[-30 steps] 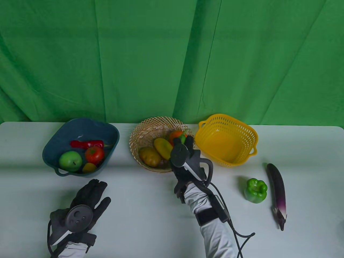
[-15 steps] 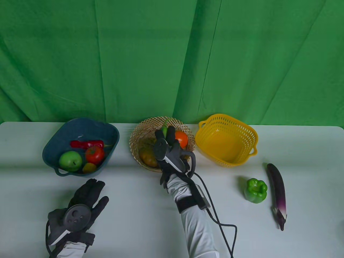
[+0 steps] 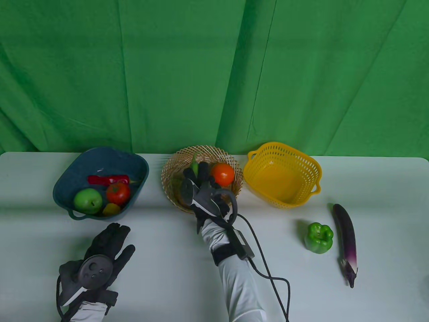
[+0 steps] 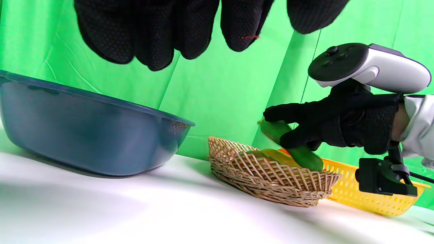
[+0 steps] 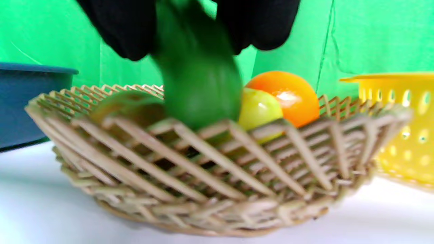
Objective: Place 10 objects into 3 containers, with green background
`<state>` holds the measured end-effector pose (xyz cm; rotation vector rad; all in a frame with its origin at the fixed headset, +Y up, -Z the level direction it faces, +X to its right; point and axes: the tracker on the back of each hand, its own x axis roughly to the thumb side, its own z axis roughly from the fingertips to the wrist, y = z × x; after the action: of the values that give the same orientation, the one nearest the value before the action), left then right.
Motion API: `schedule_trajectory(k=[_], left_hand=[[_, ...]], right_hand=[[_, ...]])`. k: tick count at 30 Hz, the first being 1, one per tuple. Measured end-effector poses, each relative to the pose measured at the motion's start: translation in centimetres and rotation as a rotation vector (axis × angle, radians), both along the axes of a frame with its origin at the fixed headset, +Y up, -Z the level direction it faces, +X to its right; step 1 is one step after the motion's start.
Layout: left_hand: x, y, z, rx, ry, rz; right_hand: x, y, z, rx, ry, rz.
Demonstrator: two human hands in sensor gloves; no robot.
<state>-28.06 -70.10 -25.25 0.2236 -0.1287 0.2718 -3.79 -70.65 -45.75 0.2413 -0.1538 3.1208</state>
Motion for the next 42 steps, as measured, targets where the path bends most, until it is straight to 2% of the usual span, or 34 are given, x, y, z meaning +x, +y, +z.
schedule_trajectory(k=[17, 23, 31, 42], left_hand=[[0.4, -0.3, -0.1, -0.002, -0.03, 0.0], [0.6, -0.3, -0.2, -0.009, -0.038, -0.004], [0.7, -0.4, -0.2, -0.008, -0.04, -0.001], [1.0, -0.7, -0.4, -0.023, -0.055, 0.001]], right_hand=[[4.0, 1.8, 3.4, -0.043, 0.062, -0.093], [7.5, 2.2, 5.1, -0.021, 0.048, -0.125], [14.0, 2.9, 8.2, 0.017, -0.016, -0.166], [22.2, 2.1, 11.4, 0.041, -0.151, -0.153]])
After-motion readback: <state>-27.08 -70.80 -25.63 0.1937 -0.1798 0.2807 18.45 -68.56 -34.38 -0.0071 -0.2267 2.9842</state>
